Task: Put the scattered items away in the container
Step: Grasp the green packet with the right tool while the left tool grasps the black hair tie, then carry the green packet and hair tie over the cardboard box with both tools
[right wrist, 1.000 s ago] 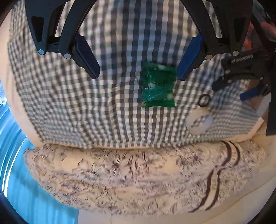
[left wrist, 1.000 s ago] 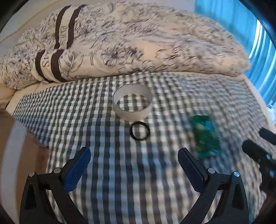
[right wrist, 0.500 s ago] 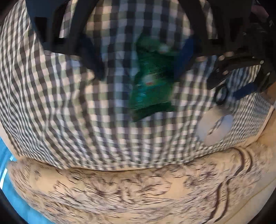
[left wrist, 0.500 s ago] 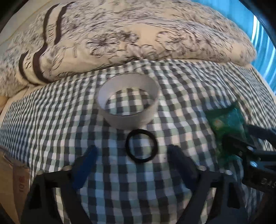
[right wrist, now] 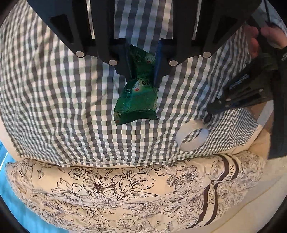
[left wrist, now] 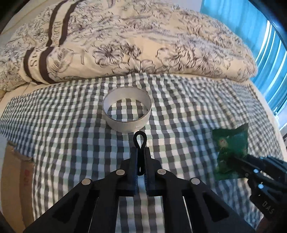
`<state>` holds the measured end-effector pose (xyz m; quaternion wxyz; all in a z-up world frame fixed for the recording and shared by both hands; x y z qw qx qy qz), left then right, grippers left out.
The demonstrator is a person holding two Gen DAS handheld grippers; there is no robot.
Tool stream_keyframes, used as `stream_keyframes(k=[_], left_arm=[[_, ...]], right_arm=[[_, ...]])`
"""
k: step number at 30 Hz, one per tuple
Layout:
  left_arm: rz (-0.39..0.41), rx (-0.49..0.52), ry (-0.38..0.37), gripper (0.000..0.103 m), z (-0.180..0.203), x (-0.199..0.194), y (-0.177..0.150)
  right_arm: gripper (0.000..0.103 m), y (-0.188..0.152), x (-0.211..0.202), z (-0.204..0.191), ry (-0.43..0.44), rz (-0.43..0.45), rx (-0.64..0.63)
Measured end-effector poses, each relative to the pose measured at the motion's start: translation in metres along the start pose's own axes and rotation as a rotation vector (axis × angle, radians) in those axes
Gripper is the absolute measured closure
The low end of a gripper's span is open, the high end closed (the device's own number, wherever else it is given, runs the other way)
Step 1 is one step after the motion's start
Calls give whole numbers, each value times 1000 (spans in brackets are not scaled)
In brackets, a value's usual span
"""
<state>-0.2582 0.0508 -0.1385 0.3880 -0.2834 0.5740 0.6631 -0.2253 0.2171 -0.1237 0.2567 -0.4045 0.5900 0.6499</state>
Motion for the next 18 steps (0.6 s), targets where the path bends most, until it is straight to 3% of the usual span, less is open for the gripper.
stream_keyframes(k=[5,10,18], left_arm=[[29,20,25,96,10,-35,-5],[66,-7,-12,96,10,-83,-9],[112,-39,36,96,-6,-156,-26]], right_arm=[[82,-3,-31,-11,-8,17,-9],[82,-3,-73,-26,-7,57,-21],[82,-12,-139,-54,14,122,-24]])
Point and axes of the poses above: each gripper's, at about its wrist camera, not at the fingertips, and x roughly the way its jaws point, z to its right, y to its top, the point moved 1 cm from there along x, roughly the way its jaws point, and after that the axes turned 10 degrees about -x, right-handed, at the moved point
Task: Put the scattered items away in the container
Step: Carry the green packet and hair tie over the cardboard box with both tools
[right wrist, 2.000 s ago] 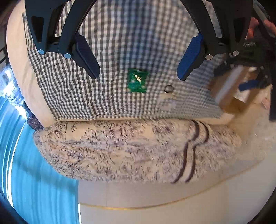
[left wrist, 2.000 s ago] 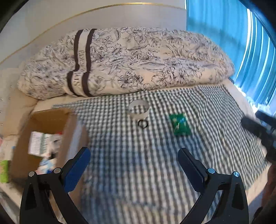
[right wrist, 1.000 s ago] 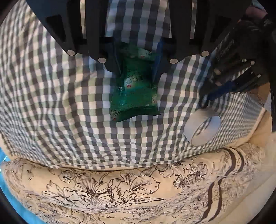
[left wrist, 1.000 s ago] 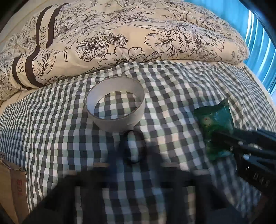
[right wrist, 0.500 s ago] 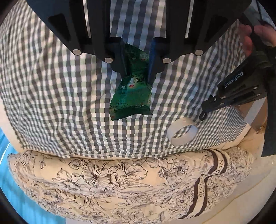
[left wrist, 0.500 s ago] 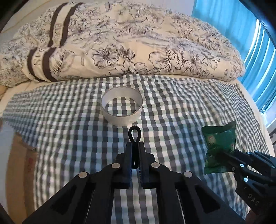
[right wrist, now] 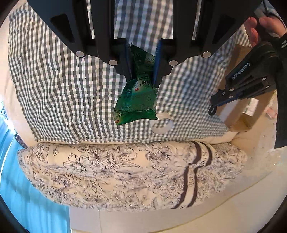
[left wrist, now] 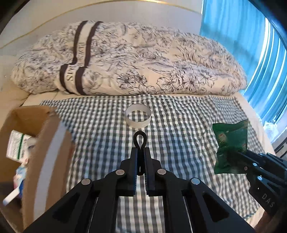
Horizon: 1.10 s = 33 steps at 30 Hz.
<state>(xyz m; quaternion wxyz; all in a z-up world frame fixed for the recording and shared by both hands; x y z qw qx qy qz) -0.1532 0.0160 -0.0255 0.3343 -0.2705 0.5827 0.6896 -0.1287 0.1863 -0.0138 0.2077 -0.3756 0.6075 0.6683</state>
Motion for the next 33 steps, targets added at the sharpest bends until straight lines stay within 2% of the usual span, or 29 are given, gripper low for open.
stream_keyframes(k=[3,9,13,16,24,29,33], left_arm=[[21,-13,2,96,-13,-26,-2],[78,-57,19,96,-57,-80,7],[109,-75,57,96,-97,-111,12],[104,-103,97,96,-134,-120,16],[75,-193,191,96,-222,-107,17],[59,-232,210,96,-253,-87,20],[41,-243,228,96,-269,-70,19]], right_arm=[[82,1,-18,-19,7,14,-20],[82,16,-48,-81,36,63,-93],[82,30,-53,-131,101,80,-136],[83,41,-48,-171,145,86,-176],[82,63,-1,-252,256,42,-245],[83,71,36,-291,295,5,-286],[81,66,63,-306,336,-8,-283]])
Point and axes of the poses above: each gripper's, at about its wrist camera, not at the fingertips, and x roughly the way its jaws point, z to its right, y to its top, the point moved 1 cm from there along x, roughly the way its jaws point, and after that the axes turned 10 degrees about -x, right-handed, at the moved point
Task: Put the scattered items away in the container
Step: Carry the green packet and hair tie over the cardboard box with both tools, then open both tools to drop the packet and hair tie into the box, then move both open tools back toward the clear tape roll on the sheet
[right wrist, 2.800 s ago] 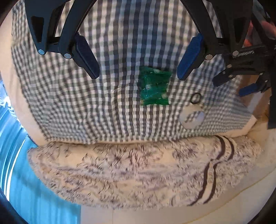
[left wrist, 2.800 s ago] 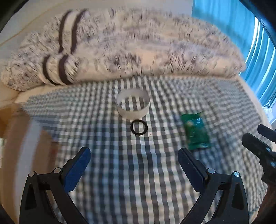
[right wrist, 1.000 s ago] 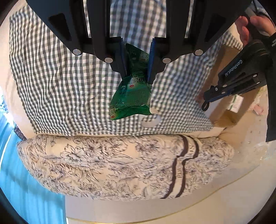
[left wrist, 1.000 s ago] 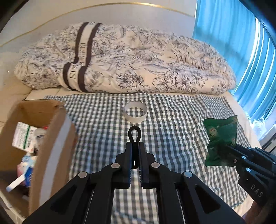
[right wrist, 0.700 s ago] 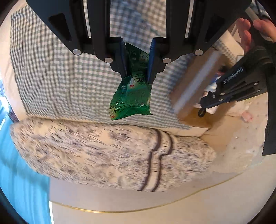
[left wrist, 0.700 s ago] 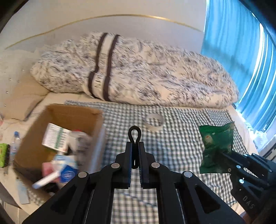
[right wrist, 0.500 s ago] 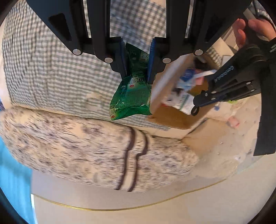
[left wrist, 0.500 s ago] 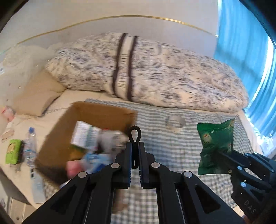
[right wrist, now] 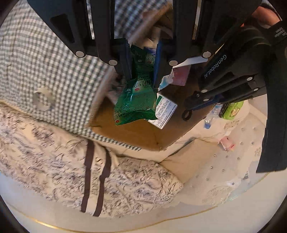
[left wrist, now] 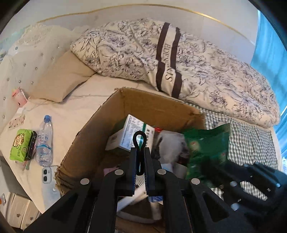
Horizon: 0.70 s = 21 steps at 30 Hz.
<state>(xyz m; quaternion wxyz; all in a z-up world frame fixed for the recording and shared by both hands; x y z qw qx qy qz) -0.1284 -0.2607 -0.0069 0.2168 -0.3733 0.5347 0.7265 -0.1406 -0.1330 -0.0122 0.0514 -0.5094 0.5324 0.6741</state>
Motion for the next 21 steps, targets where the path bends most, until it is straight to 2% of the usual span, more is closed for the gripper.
stream_keyframes(k=[1,2,3,4,5,6,8,11,14,21], left_arm=[[-3,3,8,94,-2,5,-1],[-4,6,19,87,-3,9,-1],[-5,5,43,70,-5,13,-2],[-6,-1,71,56,-8,17,-2],[-3,-15,82,33,-11,18,-1],[7,-36,73,24,-15,20,0],[11,-71,41,24,-18,21,1],[-2,-87,28,24,-10,25,1],[-8,-56,31,24,10,25,-2],[14,11,-2,24,64,1,-6]], right_arm=[[75,-2,4,-2,-1,12,-6],[65,-6,5,-1,-34,25,-8],[58,-9,6,3,-76,36,-2],[45,-12,6,9,-92,44,8],[31,-15,5,15,-83,55,27],[27,-17,3,24,-51,72,54],[27,-20,-2,35,-25,94,88],[27,-20,-14,41,-83,113,64],[27,-23,-29,45,-133,136,44],[27,-42,-70,87,-176,158,110]])
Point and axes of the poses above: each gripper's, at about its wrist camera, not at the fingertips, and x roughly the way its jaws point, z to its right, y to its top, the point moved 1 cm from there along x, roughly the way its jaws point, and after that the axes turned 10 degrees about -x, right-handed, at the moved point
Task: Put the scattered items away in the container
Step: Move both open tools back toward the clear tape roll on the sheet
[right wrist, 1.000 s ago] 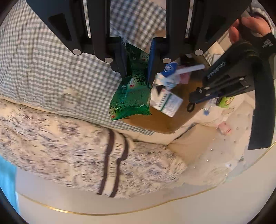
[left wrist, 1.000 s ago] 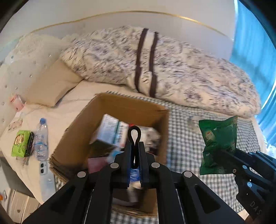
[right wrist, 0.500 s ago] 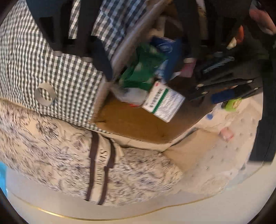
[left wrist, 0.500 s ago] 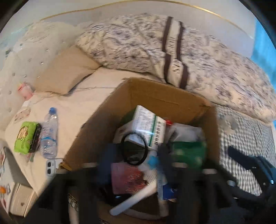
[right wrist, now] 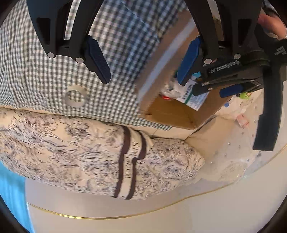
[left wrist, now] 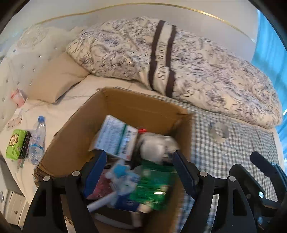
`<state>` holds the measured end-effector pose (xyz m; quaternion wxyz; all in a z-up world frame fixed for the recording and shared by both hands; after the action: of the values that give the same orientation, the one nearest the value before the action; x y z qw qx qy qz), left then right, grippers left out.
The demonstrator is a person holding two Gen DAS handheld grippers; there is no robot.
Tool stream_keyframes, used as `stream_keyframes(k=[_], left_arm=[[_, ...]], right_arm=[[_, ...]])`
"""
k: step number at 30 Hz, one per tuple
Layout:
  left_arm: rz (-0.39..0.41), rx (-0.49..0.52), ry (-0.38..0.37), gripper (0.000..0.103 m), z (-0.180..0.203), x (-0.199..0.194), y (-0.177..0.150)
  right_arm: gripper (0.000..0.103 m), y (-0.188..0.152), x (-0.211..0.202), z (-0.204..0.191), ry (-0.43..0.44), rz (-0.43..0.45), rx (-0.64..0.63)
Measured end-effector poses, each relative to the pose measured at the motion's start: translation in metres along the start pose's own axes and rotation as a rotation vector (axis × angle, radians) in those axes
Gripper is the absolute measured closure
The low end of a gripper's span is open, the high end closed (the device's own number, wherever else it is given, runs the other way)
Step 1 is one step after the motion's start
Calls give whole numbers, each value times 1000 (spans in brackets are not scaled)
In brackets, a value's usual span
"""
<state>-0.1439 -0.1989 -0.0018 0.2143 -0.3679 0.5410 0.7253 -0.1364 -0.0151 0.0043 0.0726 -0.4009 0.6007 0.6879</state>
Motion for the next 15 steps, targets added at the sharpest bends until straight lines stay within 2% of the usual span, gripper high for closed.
stream_keyframes(k=[6,9,15], left_arm=[[35,47,-69,24,59,-33,-2],[47,78,-105,20,96,-47,-4],[14,114,-181,19,166,-50,-7]], right_arm=[[27,-4,-58,56,-100,29,39],[26,-9,-88,85,-158,44,50],[26,-26,-129,136,-258,43,74]])
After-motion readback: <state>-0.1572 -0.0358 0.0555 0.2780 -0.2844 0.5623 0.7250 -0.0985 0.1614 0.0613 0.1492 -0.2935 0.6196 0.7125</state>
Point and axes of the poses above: each gripper's, at about its wrist camera, not at the fingertips, and x roughly the way its jaws point, z to its right, y to its top, the point moved 1 cm from there along x, roughly the way its jaws point, and after that the axes turned 10 degrees about -x, right-handed, at the moved point
